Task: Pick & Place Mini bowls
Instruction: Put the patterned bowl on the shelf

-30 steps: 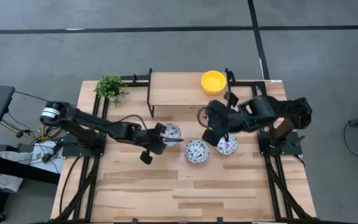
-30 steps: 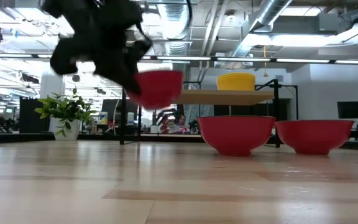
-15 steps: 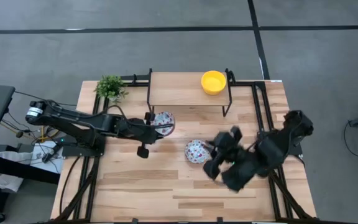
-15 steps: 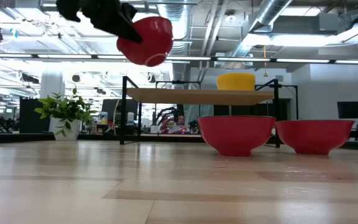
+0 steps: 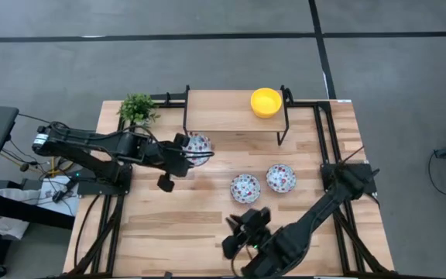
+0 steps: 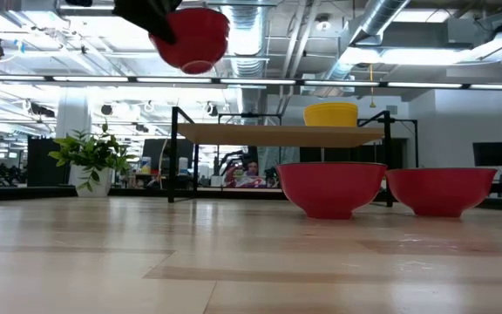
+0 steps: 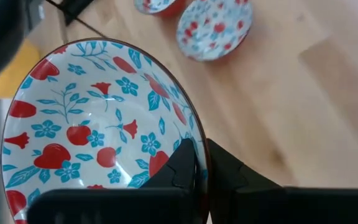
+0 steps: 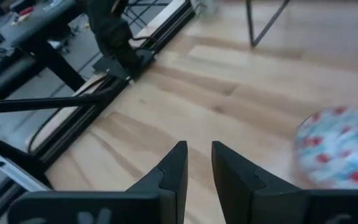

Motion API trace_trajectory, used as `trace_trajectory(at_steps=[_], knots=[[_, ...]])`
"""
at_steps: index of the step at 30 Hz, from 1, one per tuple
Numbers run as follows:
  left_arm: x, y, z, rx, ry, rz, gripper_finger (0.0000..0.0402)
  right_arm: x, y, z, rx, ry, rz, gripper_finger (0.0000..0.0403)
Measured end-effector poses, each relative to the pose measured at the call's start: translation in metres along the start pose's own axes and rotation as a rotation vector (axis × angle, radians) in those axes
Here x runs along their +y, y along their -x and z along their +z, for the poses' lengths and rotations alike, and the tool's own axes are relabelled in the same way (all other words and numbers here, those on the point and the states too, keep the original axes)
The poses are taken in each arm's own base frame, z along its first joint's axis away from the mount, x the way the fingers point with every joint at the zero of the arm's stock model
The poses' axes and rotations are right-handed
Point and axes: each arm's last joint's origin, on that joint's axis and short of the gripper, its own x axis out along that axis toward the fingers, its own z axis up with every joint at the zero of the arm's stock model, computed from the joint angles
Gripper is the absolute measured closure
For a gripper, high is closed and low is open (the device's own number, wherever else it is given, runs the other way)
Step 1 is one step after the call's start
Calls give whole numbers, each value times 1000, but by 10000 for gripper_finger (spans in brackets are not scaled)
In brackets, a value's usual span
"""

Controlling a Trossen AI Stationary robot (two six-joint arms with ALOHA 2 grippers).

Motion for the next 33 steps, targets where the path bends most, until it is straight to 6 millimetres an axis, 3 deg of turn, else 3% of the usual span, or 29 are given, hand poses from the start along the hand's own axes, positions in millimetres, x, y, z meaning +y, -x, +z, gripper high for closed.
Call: trace_trajectory(at_steps=[4,10,17,22,28,33], knots=[[13,-3,-9,42,-108,37,381,11,-22,-21,-6,-63,23,339],[40,-9,-31,74,-176,36,384,20,-43,-31,-20,-148,50,339],[66,-11,-56,28,-204,-6,384,16,-46,-29,-23,-15,22,339],[78,-18,-60,-35,-234,4,383,8,-46,-30,-16,-22,-32,339],[87,-36,-62,-25,-230,24,383,4,-52,-26,-16,-32,-68,339],[91,-54,-70,16,-214,-11,384,-6,-52,-28,84,42,-135,339]])
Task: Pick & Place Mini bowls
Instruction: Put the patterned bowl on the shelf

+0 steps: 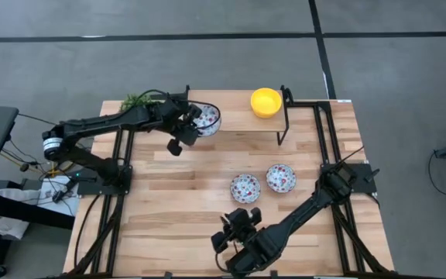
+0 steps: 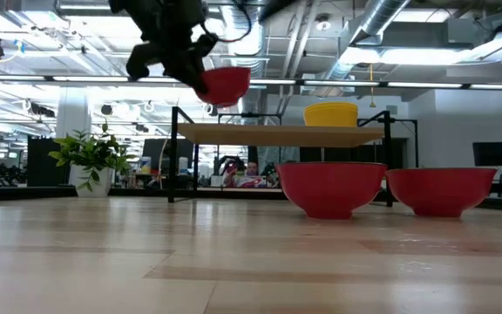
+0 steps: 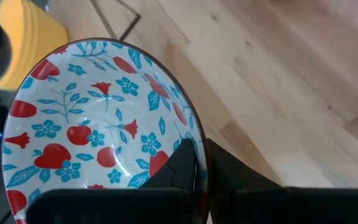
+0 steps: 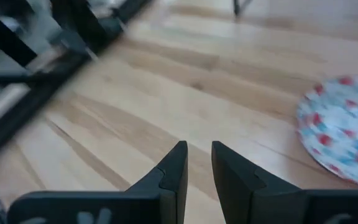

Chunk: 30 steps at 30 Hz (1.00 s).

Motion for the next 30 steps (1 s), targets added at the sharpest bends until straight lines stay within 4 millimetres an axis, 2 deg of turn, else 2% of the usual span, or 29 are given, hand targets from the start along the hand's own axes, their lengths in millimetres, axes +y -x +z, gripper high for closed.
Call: trace_trajectory(at_steps=[4,9,16,23,30], knots=[[2,-7,-5,18,15,-11,383,-18,3,-1,28,1,-136,339],[5,-7,-7,-7,25,3,384,-37,18,-2,-2,-8,-258,339],[13,-13,-6,-32,15,56,384,-37,18,-3,26,33,-268,339],[37,-25,-14,-5,129,69,384,-37,20,-5,35,74,-264,339],[42,-33,-21,-25,149,34,384,-38,26,-11,42,99,-253,339]])
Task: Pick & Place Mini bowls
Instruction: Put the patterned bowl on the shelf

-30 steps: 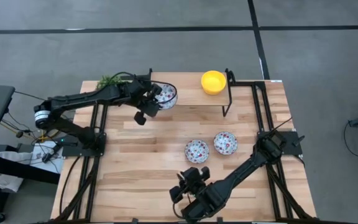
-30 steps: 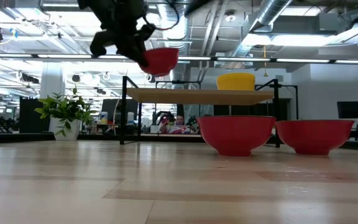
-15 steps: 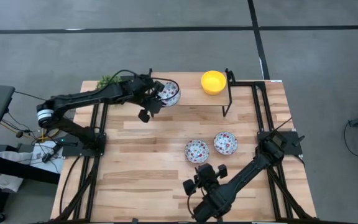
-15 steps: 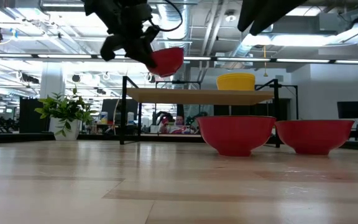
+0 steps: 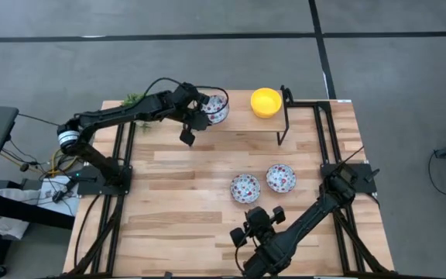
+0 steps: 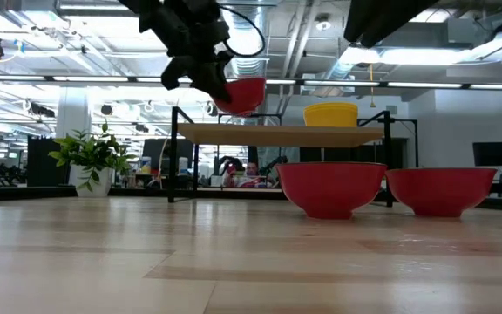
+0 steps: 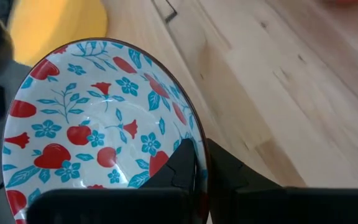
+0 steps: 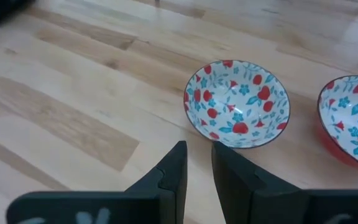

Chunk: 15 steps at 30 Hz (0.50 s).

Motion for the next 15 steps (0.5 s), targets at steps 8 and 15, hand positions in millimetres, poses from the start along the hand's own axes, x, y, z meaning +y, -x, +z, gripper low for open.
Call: trace_trajectory(at_steps=[8,15], knots=[[1,-14,-11,60,21,-22,385,0,-11,3,41,-5,-45,339],[7,-11,-18,65,34,13,384,1,-13,5,41,-9,-49,339]])
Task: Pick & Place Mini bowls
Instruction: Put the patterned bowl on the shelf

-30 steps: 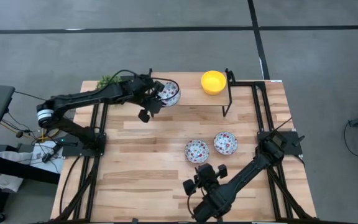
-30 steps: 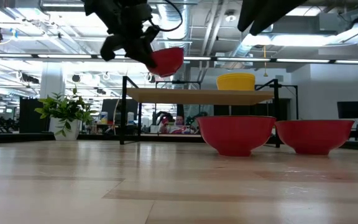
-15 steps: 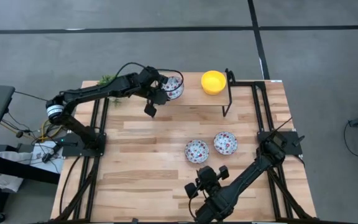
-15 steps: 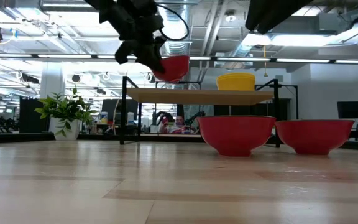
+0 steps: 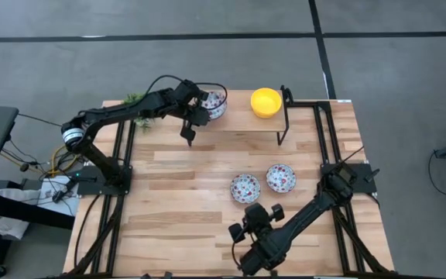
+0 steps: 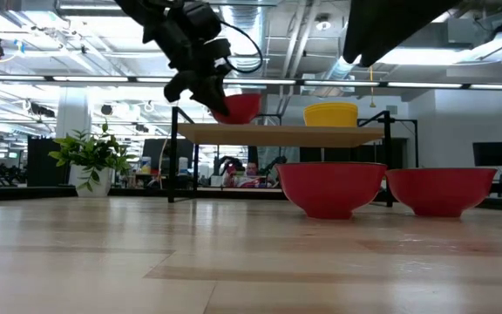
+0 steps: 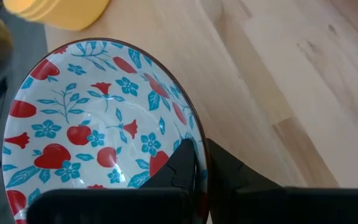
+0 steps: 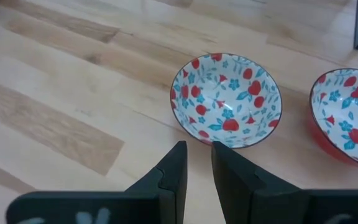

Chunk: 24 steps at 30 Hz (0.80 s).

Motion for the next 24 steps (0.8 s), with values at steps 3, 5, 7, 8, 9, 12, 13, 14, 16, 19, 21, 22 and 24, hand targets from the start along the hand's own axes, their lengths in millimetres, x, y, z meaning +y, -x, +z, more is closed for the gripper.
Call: trace_trajectory(at_steps=[3,5,7,8,9,12,13,14,16,19,21,22,24], knots=[[1,0,-1,5,3,1,382,0,0,0,0,1,0,339],[0,0,-1,3,2,1,378,0,0,0,0,2,0,339],[0,0,-1,-1,1,0,374,0,0,0,0,1,0,339],[0,0,0,-4,-1,-1,372,0,0,0,0,1,0,339],[0,0,0,-6,-3,-2,370,0,0,0,0,1,0,339],[0,0,0,-7,-5,-2,366,0,0,0,0,-1,1,339],[0,0,0,-8,-5,-1,366,0,0,0,0,-1,1,339],[0,0,0,-9,-5,1,365,0,0,0,0,-2,1,339],[1,0,0,-10,-6,3,365,0,0,0,1,-3,3,339],[1,0,0,-10,-6,6,364,0,0,0,1,-4,3,339],[1,0,0,-6,-5,9,364,1,-1,0,1,-6,2,339],[1,0,0,-7,-2,10,364,1,-1,1,1,-7,1,339],[1,0,1,-8,2,11,364,1,-1,1,2,-8,1,339]])
